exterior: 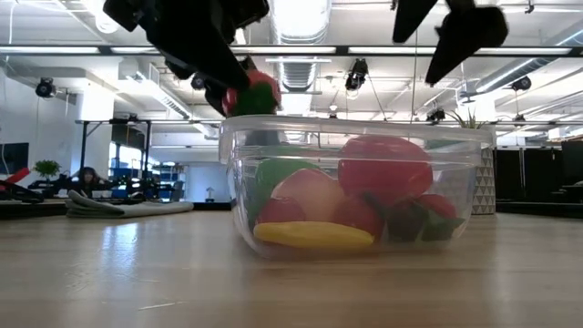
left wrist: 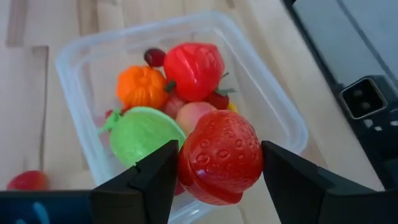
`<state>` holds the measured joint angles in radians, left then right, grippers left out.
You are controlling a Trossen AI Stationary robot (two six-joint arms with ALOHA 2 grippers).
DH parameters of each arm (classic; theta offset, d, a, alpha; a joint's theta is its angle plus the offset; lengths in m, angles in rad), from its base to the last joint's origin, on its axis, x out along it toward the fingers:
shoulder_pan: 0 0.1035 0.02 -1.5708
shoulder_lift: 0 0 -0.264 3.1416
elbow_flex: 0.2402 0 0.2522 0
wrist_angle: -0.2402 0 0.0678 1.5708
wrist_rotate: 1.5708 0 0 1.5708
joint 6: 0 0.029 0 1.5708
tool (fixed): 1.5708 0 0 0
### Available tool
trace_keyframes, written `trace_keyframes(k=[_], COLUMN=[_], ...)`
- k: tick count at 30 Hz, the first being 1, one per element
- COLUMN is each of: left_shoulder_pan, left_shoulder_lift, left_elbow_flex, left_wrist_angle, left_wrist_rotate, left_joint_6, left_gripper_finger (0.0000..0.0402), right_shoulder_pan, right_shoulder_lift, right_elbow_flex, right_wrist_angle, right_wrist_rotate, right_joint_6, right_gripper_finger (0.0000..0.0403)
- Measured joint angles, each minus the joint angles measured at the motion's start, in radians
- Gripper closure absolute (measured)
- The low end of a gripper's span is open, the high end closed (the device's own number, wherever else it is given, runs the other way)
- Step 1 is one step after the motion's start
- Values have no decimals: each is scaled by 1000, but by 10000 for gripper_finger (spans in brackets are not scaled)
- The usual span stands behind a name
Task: Pick and placing Produce into tupperware
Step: Put the red strawberry into the transparent bin
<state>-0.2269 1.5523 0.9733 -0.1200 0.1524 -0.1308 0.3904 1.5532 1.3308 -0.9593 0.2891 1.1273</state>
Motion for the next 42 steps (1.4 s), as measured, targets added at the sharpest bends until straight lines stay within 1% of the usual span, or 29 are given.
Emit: trace_keyframes(k=[3, 6, 11, 15, 16, 19, 22, 24, 26, 29, 33, 37, 42], left_shoulder_pan=[-18, -22, -22, -22, -22, -22, -22, -22, -22, -22, -22, -21, -21], left_shoulder_lift=[45, 83, 113, 92, 77, 14, -51, -97, -151, -232, -381, -542, -721], left_elbow_flex=[15, 29, 62, 63, 62, 60, 46, 35, 23, -12, -89, -183, -294], left_wrist_angle=[11, 11, 8, -1, -26, -159, -306, -355, -399, -419, -454, -474, -475], left_wrist_rotate=[-35, -37, -41, -55, -65, -137, -194, -217, -244, -301, -416, -500, -585], left_joint_6=[-57, -110, -178, -178, -178, -178, -178, -178, -178, -182, -227, -279, -312], left_gripper_finger=[199, 185, 139, 104, 98, 90, 89, 89, 89, 88, 88, 88, 88], right_shoulder_pan=[34, 64, 93, 97, 97, 94, 86, 54, -7, -123, -244, -313, -357], right_shoulder_lift=[-32, -47, -44, -30, -30, -33, -33, -32, -17, 28, 97, 161, 244], right_elbow_flex=[-1, -2, -3, -5, -3, 11, 37, 48, 49, 47, 51, 60, 85], right_wrist_angle=[-5, -10, -11, -10, -10, 14, 30, 46, 57, 49, 72, 103, 152], right_wrist_rotate=[24, 56, 79, 72, 64, 31, 30, 26, 0, -67, -157, -236, -291], right_joint_6=[34, 72, 95, 95, 96, 113, 129, 75, 11, -88, -242, -379, -523], right_gripper_finger=[39, 39, 39, 39, 39, 39, 39, 39, 39, 39, 39, 39, 39])
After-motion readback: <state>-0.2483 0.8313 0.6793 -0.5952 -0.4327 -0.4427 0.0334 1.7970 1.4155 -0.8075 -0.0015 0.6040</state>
